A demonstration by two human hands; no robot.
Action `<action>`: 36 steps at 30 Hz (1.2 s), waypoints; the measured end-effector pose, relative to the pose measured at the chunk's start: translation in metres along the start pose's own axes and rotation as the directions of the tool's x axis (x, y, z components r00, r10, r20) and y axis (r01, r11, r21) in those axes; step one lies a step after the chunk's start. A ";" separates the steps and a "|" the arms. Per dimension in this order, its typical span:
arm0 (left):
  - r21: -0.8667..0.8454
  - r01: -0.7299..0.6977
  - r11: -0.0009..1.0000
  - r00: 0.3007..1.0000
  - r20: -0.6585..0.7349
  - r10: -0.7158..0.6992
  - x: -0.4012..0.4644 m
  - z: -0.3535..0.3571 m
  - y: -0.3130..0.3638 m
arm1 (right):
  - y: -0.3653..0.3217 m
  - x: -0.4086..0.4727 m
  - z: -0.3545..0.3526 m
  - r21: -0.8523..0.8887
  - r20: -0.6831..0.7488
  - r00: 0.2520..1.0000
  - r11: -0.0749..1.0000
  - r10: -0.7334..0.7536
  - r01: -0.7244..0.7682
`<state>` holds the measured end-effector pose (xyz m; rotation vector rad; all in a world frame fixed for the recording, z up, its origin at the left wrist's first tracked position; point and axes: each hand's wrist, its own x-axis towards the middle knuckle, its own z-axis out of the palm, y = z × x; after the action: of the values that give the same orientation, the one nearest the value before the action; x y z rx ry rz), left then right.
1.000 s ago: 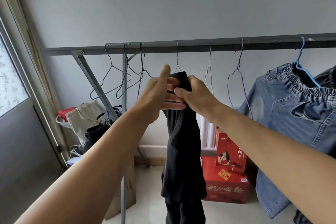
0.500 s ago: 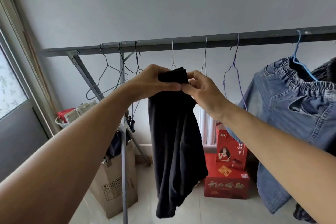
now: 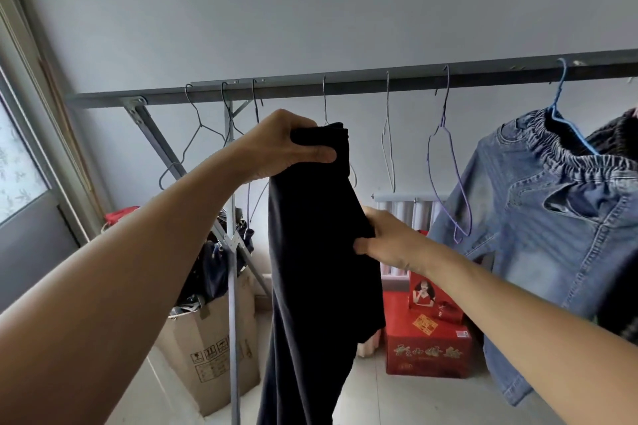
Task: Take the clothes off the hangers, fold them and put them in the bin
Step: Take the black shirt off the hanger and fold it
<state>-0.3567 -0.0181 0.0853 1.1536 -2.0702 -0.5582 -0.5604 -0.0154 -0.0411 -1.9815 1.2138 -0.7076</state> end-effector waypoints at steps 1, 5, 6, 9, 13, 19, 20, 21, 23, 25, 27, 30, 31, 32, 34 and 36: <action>-0.007 0.002 1.000 1.000 -0.017 -0.002 -0.001 -0.002 -0.001 | 0.005 -0.001 0.004 -0.008 0.003 1.000 1.000 0.008 -0.008; -0.018 -0.011 1.000 0.998 -0.067 0.010 -0.005 -0.009 -0.005 | 0.010 -0.013 0.027 0.144 -0.258 0.966 0.987 -0.026 0.065; -0.023 -0.018 1.000 0.997 -0.073 0.016 -0.006 -0.010 -0.004 | 0.011 -0.015 0.032 0.206 -0.333 0.943 0.974 -0.027 0.100; -0.032 -0.040 0.999 0.996 -0.078 0.037 -0.008 -0.015 -0.004 | 0.018 -0.013 0.043 0.175 -0.477 0.871 0.958 -0.117 0.225; -0.043 -0.087 0.995 0.993 -0.082 0.083 -0.009 -0.019 -0.002 | 0.017 -0.008 0.043 -0.010 -0.540 0.773 0.921 -0.333 0.389; -0.017 -0.078 0.997 0.993 -0.086 0.076 -0.007 -0.022 0.001 | 0.009 -0.006 0.035 0.071 -0.344 0.933 0.988 -0.108 0.140; -0.005 -0.079 0.997 0.994 -0.082 0.078 -0.007 -0.023 0.001 | 0.011 -0.005 0.033 0.067 -0.306 0.949 0.992 -0.077 0.102; 0.009 -0.076 0.997 0.994 -0.078 0.076 -0.007 -0.024 0.000 | 0.012 -0.006 0.031 0.073 -0.284 0.957 0.994 -0.062 0.086; 0.035 -0.062 0.997 0.995 -0.075 0.065 -0.009 -0.028 -0.004 | 0.014 -0.008 0.022 0.094 -0.285 0.957 0.992 -0.052 0.082; 0.042 -0.042 0.998 0.994 -0.095 0.046 -0.011 -0.034 -0.010 | 0.014 -0.011 0.007 0.170 -0.354 0.934 0.978 -0.054 0.121; -0.004 -0.036 0.999 0.990 -0.134 0.036 -0.014 -0.039 -0.016 | 0.011 -0.013 -0.011 0.303 -0.493 0.869 0.928 -0.041 0.215; -0.078 -0.071 0.994 0.978 -0.200 0.054 -0.020 -0.044 -0.010 | 0.002 -0.016 -0.030 0.400 -0.590 0.807 0.873 0.012 0.279; -0.082 -0.087 0.993 0.977 -0.204 0.068 -0.020 -0.045 -0.006 | -0.001 -0.017 -0.035 0.399 -0.597 0.802 0.872 0.012 0.284; -0.087 -0.102 0.991 0.978 -0.192 0.084 -0.019 -0.046 -0.003 | -0.003 -0.017 -0.040 0.387 -0.602 0.798 0.879 0.012 0.279; -0.126 -0.109 0.986 0.985 -0.148 0.090 -0.019 -0.049 0.006 | -0.008 -0.018 -0.049 0.381 -0.590 0.808 0.885 0.010 0.267; -0.174 -0.102 0.979 0.993 -0.083 0.089 -0.018 -0.050 0.015 | -0.011 -0.020 -0.059 0.417 -0.537 0.843 0.873 0.011 0.254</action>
<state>-0.3209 0.0034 0.1217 0.9529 -1.9571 -0.6301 -0.6062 -0.0104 0.0020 -1.4949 1.0629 -1.5392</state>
